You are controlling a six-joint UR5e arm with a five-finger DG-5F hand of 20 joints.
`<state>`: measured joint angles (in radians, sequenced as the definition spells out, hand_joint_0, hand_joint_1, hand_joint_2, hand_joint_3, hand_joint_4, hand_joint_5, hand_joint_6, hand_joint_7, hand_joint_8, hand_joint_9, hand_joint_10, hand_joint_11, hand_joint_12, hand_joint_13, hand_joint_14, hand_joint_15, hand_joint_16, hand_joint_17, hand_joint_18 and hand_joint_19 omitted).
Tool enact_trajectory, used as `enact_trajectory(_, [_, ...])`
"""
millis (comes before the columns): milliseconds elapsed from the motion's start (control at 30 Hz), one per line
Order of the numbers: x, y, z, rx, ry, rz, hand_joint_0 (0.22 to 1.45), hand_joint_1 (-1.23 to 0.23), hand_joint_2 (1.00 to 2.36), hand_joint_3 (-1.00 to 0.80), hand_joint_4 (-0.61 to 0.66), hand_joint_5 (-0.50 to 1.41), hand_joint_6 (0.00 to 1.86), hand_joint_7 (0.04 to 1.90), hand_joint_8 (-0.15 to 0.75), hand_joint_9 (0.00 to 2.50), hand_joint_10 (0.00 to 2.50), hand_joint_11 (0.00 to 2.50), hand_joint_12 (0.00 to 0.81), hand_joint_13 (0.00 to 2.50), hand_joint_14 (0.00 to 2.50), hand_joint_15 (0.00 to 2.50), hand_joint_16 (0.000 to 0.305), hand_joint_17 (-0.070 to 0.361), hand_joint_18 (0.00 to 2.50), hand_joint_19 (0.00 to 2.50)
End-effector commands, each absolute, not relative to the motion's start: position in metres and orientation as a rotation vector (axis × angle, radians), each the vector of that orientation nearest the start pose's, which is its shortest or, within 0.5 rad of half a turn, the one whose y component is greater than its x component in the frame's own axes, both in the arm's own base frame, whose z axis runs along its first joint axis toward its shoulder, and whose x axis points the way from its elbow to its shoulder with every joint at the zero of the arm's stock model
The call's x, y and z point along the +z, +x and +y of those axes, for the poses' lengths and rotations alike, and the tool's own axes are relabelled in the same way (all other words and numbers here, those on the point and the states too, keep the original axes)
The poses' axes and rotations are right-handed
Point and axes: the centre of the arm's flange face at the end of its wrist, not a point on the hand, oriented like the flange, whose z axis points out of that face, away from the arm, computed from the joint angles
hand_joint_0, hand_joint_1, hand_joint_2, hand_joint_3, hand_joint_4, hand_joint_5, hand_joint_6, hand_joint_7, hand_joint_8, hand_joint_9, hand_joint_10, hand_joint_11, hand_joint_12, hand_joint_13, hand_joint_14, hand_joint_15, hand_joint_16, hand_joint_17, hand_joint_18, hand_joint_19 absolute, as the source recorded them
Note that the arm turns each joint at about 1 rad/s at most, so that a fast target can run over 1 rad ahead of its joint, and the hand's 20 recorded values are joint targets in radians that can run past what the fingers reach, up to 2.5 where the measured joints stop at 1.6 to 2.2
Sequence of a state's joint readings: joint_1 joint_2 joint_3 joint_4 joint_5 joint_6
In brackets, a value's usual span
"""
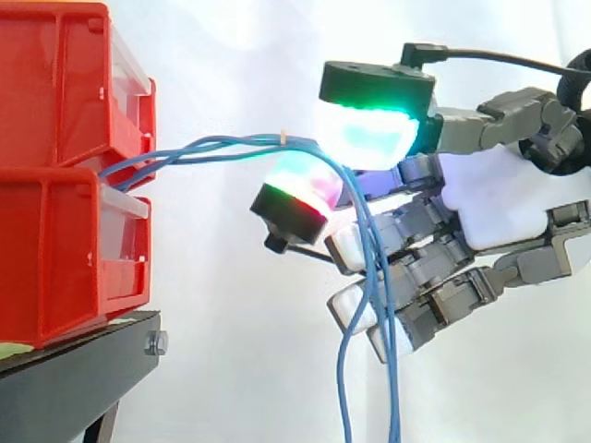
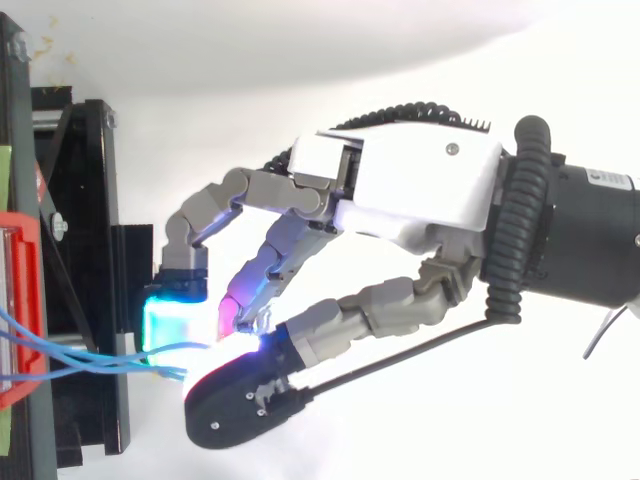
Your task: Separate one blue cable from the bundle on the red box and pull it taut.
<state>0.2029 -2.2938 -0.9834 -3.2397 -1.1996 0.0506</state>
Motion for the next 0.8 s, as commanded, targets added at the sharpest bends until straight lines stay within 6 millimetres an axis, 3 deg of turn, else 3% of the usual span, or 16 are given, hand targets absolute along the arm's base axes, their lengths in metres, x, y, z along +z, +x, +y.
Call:
enact_trajectory(0, [0.311,0.756,-0.018,0.957,1.430,1.240,0.75,-0.93,1.00,-0.50,-0.19,-0.13,0.94,0.98,0.183,1.01,0.01,0.44,0.297,0.84,0.02,0.42,0.036,0.081,0.75,0.42])
enact_trajectory(167, [0.314,0.757,-0.019,0.947,1.420,1.247,0.56,-0.89,1.00,-0.50,-0.01,-0.11,0.92,0.92,0.187,1.04,0.01,0.44,0.300,0.85,0.02,0.44,0.037,0.084,0.75,0.46])
enact_trajectory(333, [0.314,0.756,-0.020,0.942,1.422,1.250,0.44,-0.75,1.00,-0.50,0.02,-0.11,0.91,0.90,0.230,1.07,0.01,0.42,0.344,0.89,0.02,0.45,0.047,0.105,0.80,0.46])
enact_trajectory(433, [0.319,0.755,-0.020,0.944,1.419,1.248,0.43,-0.68,1.00,-0.50,0.03,-0.10,0.91,0.89,0.235,1.08,0.01,0.41,0.354,0.89,0.02,0.45,0.048,0.107,0.80,0.46])
enact_trajectory(533, [0.322,0.754,-0.019,0.942,1.416,1.249,0.52,-0.67,1.00,-0.50,0.01,-0.11,0.90,0.93,0.216,1.06,0.01,0.42,0.323,0.87,0.02,0.46,0.042,0.094,0.74,0.50])
enact_trajectory(600, [0.326,0.752,-0.021,0.939,1.413,1.250,0.58,-0.70,1.00,-0.50,0.00,-0.11,0.90,0.96,0.198,1.06,0.01,0.44,0.309,0.86,0.02,0.46,0.039,0.088,0.72,0.51])
enact_trajectory(767, [0.326,0.752,-0.020,0.937,1.414,1.256,0.63,-0.83,1.01,-0.27,-0.02,-0.11,0.91,1.00,0.207,1.04,0.02,0.43,0.310,0.86,0.02,0.46,0.039,0.088,0.74,0.49])
